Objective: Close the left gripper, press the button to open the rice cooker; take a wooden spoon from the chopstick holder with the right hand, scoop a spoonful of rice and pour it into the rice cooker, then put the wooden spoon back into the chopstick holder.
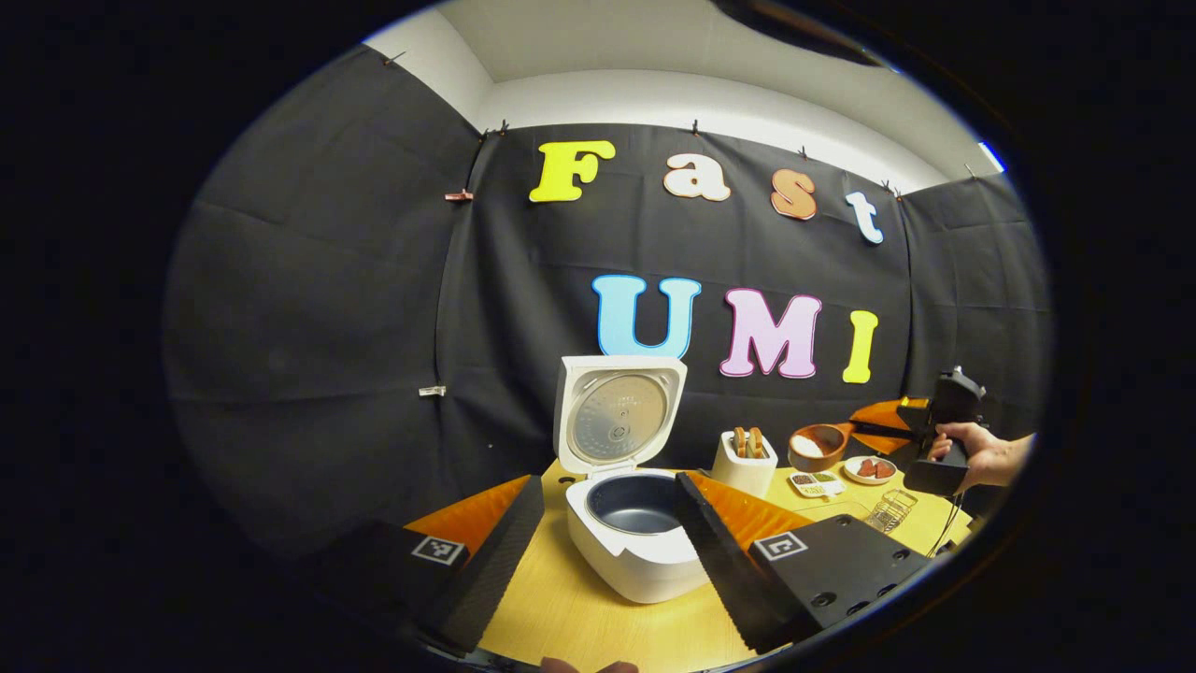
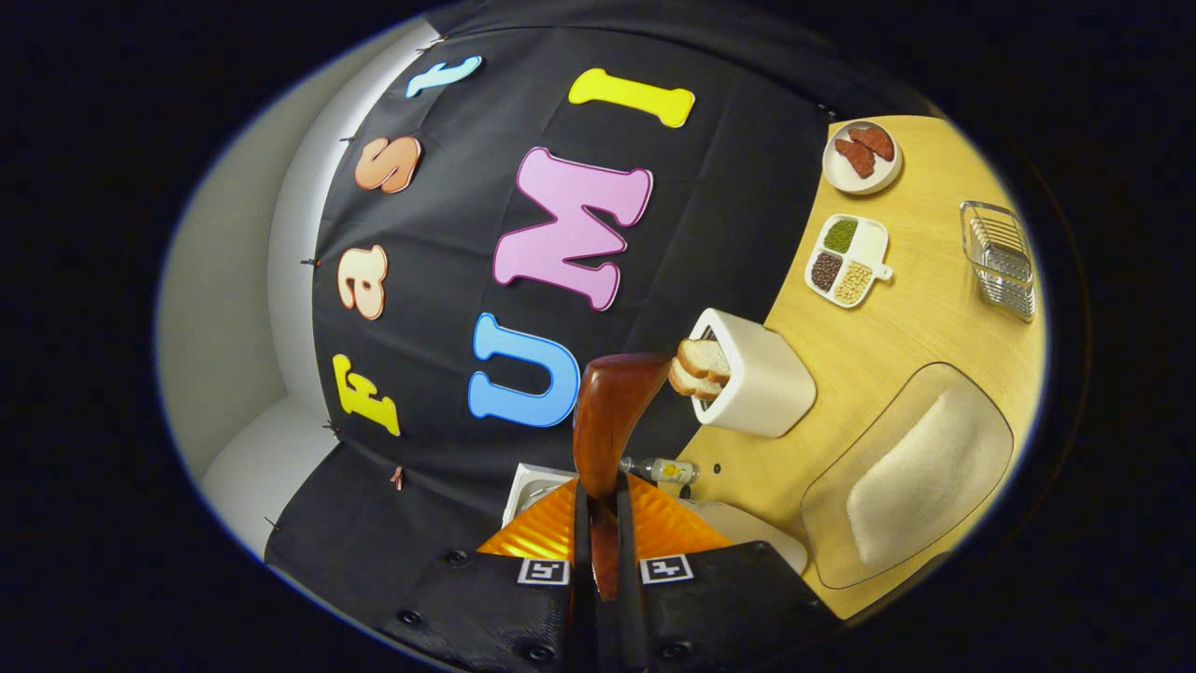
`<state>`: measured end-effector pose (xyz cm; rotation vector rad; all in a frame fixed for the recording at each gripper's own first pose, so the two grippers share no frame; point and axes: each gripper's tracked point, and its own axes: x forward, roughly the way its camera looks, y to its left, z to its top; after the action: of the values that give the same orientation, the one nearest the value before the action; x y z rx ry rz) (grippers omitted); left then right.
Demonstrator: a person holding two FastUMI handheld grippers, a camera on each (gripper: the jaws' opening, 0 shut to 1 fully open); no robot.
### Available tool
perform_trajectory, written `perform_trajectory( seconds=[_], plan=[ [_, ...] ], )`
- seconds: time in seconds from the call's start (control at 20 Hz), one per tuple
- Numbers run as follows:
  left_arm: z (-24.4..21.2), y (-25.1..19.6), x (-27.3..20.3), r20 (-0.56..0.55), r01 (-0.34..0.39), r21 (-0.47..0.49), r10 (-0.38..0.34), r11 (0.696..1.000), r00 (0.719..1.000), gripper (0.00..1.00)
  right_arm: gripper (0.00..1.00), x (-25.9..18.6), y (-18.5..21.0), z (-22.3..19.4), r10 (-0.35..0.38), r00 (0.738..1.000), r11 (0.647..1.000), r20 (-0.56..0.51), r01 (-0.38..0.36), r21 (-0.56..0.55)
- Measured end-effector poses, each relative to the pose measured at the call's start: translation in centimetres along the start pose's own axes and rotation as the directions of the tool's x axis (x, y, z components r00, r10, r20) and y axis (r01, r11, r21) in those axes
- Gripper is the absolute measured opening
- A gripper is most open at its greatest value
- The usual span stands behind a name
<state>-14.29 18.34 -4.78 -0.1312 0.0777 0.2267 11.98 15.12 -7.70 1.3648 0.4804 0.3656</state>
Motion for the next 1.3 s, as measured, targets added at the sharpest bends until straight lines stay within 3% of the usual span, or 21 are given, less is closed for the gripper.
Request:
perform_trajectory(
  seconds=[0.25, 0.5, 0.7, 0.85, 0.95, 1.05, 1.15, 1.3],
  plan=[
    [-0.8, 1.1, 0.3, -0.013, -0.026, -0.014, 0.026, 1.000, 1.000, 0.97, 0.13, 5.5, 4.1, -5.3, 0.038, 0.996, 0.996, -0.080, -0.044, -0.081],
    [-1.7, 2.7, 0.5, -0.030, -0.060, -0.023, 0.060, 0.998, 0.998, 0.99, 0.12, 10.5, 4.1, -11.0, 0.004, 0.989, 0.980, -0.148, -0.033, -0.195],
    [-2.4, 4.2, 0.7, -0.045, -0.093, -0.039, 0.092, 0.995, 0.995, 0.99, 0.13, 13.1, 2.4, -15.1, -0.052, 0.980, 0.948, -0.194, -0.013, -0.318],
    [-2.9, 5.5, 0.6, -0.060, -0.114, -0.031, 0.113, 0.993, 0.992, 0.99, 0.13, 14.8, 1.5, -17.1, -0.083, 0.977, 0.905, -0.198, -0.009, -0.426],
    [-3.3, 6.4, 0.3, -0.068, -0.131, -0.030, 0.128, 0.991, 0.989, 0.99, 0.13, 15.9, 0.5, -18.0, -0.119, 0.975, 0.856, -0.189, 0.004, -0.517],
    [-3.4, 6.5, 0.2, -0.072, -0.140, -0.036, 0.137, 0.990, 0.988, 1.00, 0.13, 16.8, -0.4, -19.0, -0.154, 0.970, 0.779, -0.187, 0.003, -0.627],
    [-3.5, 7.0, 0.1, -0.078, -0.149, -0.034, 0.146, 0.988, 0.986, 0.99, 0.13, 17.0, -0.7, -20.4, -0.179, 0.963, 0.666, -0.200, -0.032, -0.745],
    [-3.6, 7.1, -0.1, -0.080, -0.158, -0.031, 0.155, 0.987, 0.985, 0.99, 0.12, 17.0, -0.4, -23.0, -0.187, 0.954, 0.469, -0.235, -0.124, -0.874]
  ],
)
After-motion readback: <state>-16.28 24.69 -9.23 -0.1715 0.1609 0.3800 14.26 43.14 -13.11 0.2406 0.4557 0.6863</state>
